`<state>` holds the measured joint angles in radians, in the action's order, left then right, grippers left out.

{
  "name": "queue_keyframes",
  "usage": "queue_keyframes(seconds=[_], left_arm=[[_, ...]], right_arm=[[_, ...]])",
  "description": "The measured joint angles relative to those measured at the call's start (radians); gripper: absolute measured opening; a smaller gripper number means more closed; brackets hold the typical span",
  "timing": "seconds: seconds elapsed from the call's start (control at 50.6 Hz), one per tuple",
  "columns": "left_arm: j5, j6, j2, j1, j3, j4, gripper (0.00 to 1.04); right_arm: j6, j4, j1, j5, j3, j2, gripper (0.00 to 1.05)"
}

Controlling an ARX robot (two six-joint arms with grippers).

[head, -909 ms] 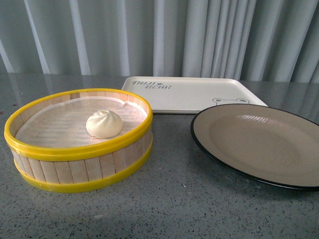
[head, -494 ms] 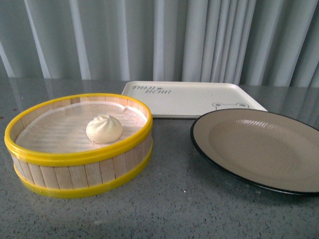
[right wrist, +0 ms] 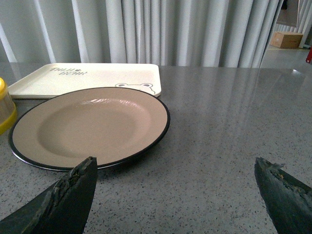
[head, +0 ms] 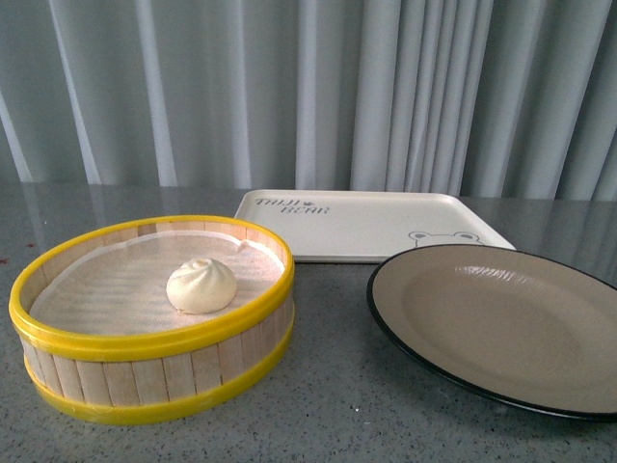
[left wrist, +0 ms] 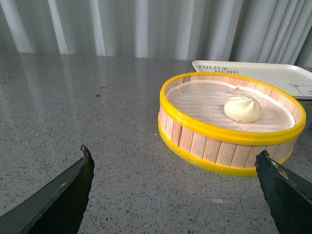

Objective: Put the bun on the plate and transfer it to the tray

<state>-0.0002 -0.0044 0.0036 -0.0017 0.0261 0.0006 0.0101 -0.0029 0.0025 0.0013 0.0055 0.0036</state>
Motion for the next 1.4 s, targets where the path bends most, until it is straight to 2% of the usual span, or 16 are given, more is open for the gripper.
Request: queue_keyframes(seconds=[0.277, 0.296, 0.356, 0.435, 0.534, 0.672, 0.791, 0.909, 1.028, 1.324, 1.403], left_arm=[[0.000, 0.000, 0.000, 0.000, 0.000, 0.000, 0.98], [0.018, -0.015, 0.009, 0.005, 0.004, -0.013, 0.98], [0.165, -0.131, 0.117, 0.034, 0.084, -0.213, 0.98], [0.219, -0.231, 0.233, 0.042, 0.138, -0.272, 0.98], [0.241, -0.300, 0.387, 0.043, 0.223, -0.143, 0.98], [0.304, -0.253, 0.690, 0.023, 0.467, 0.098, 0.98], [0.315, -0.151, 0.888, -0.033, 0.599, 0.106, 0.98], [0.284, -0.018, 1.088, -0.099, 0.741, 0.043, 0.98], [0.185, 0.128, 1.287, -0.185, 0.918, -0.079, 0.98], [-0.023, 0.099, 1.542, -0.331, 1.149, -0.238, 0.98], [-0.040, 0.080, 1.579, -0.356, 1.168, -0.258, 0.98]], right_arm=[[0.000, 0.000, 0.000, 0.000, 0.000, 0.000, 0.96], [0.000, 0.000, 0.000, 0.000, 0.000, 0.000, 0.96], [0.000, 0.000, 0.000, 0.001, 0.000, 0.000, 0.96], [0.000, 0.000, 0.000, -0.003, 0.000, 0.000, 0.96], [0.000, 0.000, 0.000, 0.000, 0.000, 0.000, 0.96], [0.000, 0.000, 0.000, -0.001, 0.000, 0.000, 0.96], [0.000, 0.000, 0.000, 0.000, 0.000, 0.000, 0.96], [0.000, 0.000, 0.000, 0.000, 0.000, 0.000, 0.96], [0.000, 0.000, 0.000, 0.000, 0.000, 0.000, 0.96], [0.000, 0.000, 0.000, 0.000, 0.000, 0.000, 0.96], [0.000, 0.000, 0.000, 0.000, 0.000, 0.000, 0.96]])
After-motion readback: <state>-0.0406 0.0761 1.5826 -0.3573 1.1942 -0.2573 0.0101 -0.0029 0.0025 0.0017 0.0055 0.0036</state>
